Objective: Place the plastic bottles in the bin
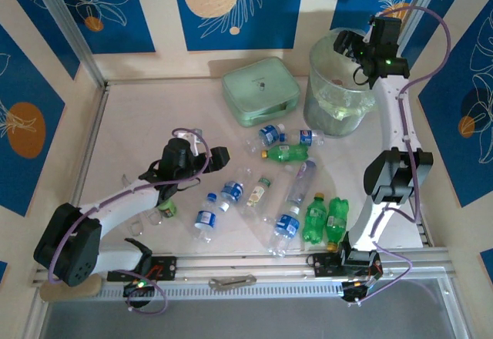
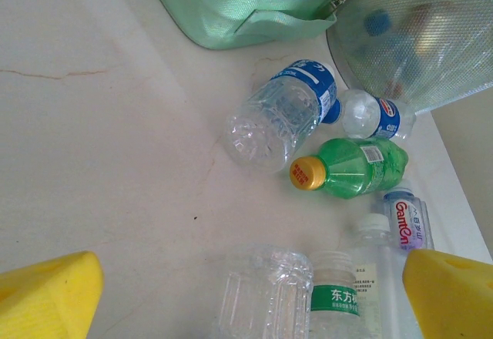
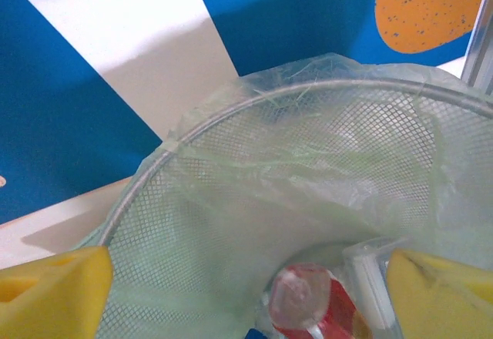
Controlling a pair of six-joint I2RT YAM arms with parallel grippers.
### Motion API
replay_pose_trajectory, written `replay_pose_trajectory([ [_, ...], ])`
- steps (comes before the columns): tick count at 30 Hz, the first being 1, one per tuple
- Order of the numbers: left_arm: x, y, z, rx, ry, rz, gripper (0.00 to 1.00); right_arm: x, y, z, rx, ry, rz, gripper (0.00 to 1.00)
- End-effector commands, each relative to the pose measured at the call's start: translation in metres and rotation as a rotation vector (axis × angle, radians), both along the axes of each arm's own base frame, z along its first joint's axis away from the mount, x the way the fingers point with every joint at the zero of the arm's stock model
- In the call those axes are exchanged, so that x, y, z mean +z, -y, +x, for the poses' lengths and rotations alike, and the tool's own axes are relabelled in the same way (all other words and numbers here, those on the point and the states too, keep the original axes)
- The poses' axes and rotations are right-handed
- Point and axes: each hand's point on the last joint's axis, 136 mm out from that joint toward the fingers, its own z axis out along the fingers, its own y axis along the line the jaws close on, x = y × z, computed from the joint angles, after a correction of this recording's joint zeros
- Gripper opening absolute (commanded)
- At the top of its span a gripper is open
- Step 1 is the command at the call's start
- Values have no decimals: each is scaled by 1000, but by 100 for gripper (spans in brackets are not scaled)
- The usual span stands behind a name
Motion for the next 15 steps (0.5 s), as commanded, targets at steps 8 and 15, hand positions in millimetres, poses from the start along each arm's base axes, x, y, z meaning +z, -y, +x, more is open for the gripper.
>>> replay_pose_trajectory([
  [8,4,6,0,-56,39,-6,99,28,-31,-88,88,18,-8,93],
  [15,4,20,6,-100,44,-43,99,-29,-70,-179,155,-134,88,93],
])
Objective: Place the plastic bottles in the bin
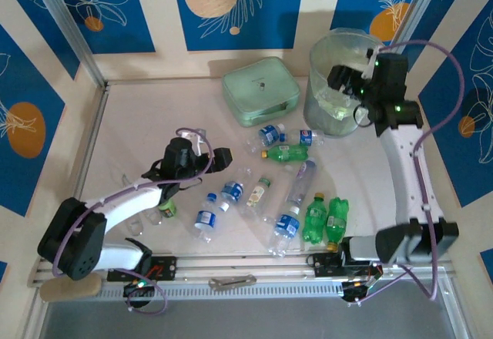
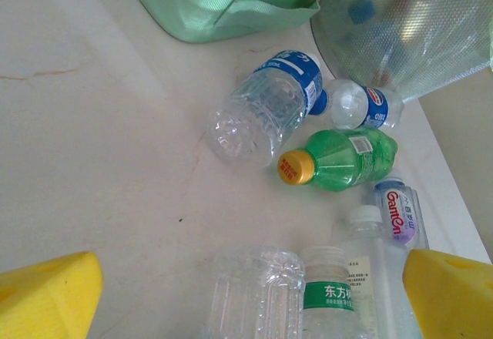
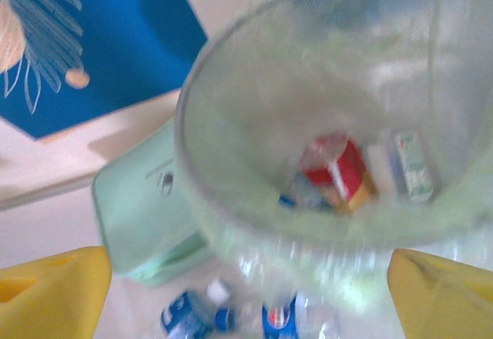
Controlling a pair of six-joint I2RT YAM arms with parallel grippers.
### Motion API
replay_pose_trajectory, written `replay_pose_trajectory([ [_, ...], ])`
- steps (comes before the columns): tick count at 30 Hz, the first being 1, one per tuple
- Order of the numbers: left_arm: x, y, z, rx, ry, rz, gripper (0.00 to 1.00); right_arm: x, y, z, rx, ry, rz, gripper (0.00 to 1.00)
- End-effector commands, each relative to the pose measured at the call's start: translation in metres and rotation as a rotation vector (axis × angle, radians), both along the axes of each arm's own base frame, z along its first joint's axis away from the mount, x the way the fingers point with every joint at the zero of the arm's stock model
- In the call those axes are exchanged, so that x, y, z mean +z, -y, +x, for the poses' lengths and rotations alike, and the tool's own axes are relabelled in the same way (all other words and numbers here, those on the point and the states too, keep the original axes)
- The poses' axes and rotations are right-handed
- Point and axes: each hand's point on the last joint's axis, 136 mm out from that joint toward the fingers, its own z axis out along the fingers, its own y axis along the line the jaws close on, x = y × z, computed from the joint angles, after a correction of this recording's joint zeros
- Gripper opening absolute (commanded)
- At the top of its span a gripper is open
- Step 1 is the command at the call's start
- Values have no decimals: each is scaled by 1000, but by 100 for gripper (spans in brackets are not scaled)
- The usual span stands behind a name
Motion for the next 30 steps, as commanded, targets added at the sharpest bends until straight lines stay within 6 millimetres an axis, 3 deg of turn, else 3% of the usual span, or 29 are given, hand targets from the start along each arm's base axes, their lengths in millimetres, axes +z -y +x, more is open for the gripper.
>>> replay_pose_trajectory([
  [1,9,10,4,-44,30,-35,99,-41,-24,-43,53,-142,78,93],
  [6,8,14,6,-52,31,-53,99,-107,-48,-100,65,-356,159,93],
  [16,5,17,5,-75,22,-46,99,-214,-20,-179,-211,-740,113,88],
  [19,5,17,5,-74,23,-41,99,-233,-17,-199,-258,-799,129,83],
  [25,3,18,6,-81,24,-31,99,-258,3,-237,-414,-867,135,83],
  [30,3,20,7,-86,20,-39,99,-268,3,-242,-495,-850,211,82],
])
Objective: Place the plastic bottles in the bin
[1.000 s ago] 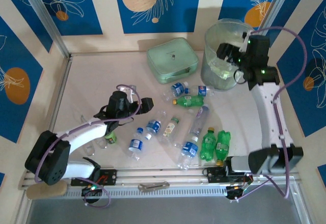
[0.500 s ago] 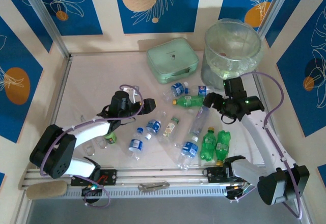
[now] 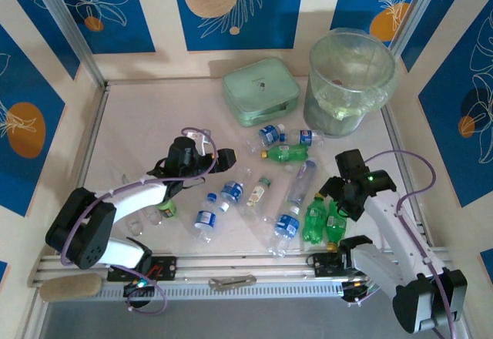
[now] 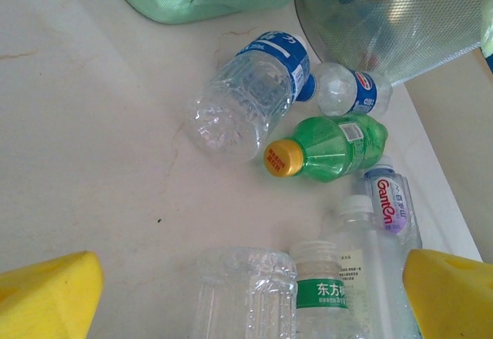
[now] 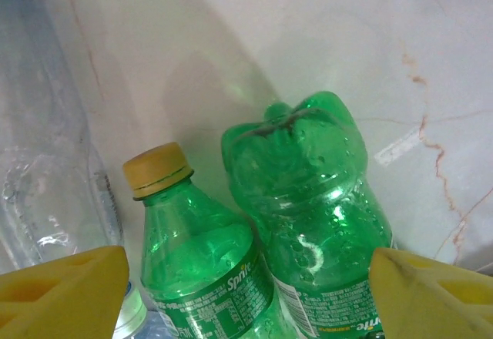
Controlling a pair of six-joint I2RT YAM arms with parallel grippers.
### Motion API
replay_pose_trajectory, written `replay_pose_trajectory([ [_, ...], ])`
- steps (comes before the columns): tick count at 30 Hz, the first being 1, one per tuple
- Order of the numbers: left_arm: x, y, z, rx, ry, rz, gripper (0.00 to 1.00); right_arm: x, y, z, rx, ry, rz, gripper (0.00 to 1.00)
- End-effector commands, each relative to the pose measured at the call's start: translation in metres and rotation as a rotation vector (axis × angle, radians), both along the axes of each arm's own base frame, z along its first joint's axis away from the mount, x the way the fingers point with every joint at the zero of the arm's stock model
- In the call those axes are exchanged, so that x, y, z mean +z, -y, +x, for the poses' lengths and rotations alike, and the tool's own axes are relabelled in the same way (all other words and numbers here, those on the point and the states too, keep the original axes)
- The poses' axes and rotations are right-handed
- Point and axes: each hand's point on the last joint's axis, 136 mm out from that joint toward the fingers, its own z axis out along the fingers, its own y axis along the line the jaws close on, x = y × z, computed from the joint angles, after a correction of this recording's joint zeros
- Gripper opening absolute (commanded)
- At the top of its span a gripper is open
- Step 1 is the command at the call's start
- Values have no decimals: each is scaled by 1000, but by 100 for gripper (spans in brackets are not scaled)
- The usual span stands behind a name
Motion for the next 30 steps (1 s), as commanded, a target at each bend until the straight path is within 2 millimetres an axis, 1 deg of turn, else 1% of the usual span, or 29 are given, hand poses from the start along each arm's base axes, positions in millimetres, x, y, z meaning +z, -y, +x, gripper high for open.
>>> replay_pose_trajectory([
  [1,12,6,4,-29,37,-15,99,-12,6,-11,-130,-21,10,82],
  [7,8,2,1,-19,33,2,99,-32,16,-21,-190,-54,-18,84],
  [9,7,1,1,-18,31,2,99,-39,12,-22,-193,-61,7,85],
  [12,7,1,1,-15,32,2,99,-48,1,-20,-183,-66,61,85],
  [16,8,1,1,-16,33,1,99,-51,-7,-18,-158,-69,74,85],
  [20,7,1,1,-14,30,0,99,-60,-11,-18,-151,-89,83,83],
  [24,7,1,0,-13,27,-4,99,-67,-13,-15,-148,-86,92,78],
  [30,6,-3,-1,-4,25,8,99,-71,-12,-10,-121,-97,70,77],
])
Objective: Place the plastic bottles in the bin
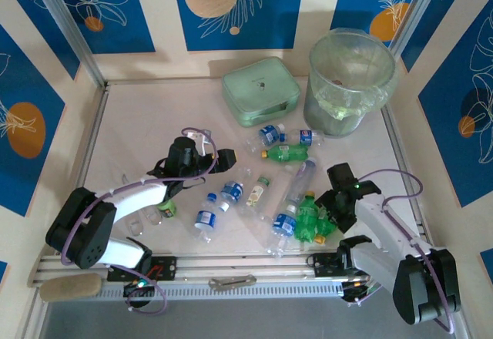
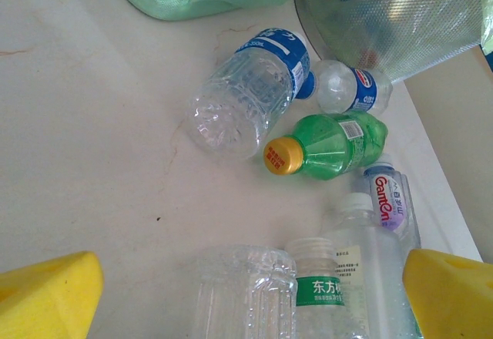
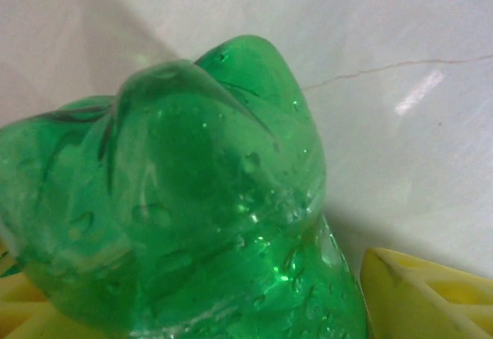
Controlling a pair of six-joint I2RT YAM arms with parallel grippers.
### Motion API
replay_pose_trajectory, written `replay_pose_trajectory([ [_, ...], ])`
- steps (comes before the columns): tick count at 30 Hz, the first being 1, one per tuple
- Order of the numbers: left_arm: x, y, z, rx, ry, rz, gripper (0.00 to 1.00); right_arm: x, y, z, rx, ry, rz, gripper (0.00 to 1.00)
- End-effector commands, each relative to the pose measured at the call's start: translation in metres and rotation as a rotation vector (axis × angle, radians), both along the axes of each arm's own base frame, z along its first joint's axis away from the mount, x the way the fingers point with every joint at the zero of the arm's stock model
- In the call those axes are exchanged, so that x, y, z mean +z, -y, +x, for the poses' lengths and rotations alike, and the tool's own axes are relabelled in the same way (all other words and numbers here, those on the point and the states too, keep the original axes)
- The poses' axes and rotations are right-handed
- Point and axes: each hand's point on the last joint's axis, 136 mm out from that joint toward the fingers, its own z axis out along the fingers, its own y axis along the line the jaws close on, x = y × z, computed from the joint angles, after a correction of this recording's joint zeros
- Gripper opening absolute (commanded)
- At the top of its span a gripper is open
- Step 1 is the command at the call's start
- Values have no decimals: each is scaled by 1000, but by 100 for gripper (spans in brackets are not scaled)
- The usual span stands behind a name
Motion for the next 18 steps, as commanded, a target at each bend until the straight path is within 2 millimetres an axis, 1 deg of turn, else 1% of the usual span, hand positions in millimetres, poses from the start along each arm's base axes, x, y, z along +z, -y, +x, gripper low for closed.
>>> replay_pose_trajectory([
  [1,6,-3,-1,-1,23,9,99,-2,-3,4,15,3,5,77],
  [7,7,-4,-2,4,26,8,99,-5,-1,9,27,2,-11,78],
  [10,6,-6,-3,9,26,15,99,-5,0,11,41,5,-20,76],
  [14,7,-9,-3,18,30,21,99,2,3,14,60,28,-40,68],
  [16,6,-10,-3,24,30,24,99,8,5,17,69,55,-52,62],
  [18,6,-11,-3,27,31,25,99,16,7,22,84,91,-65,58],
])
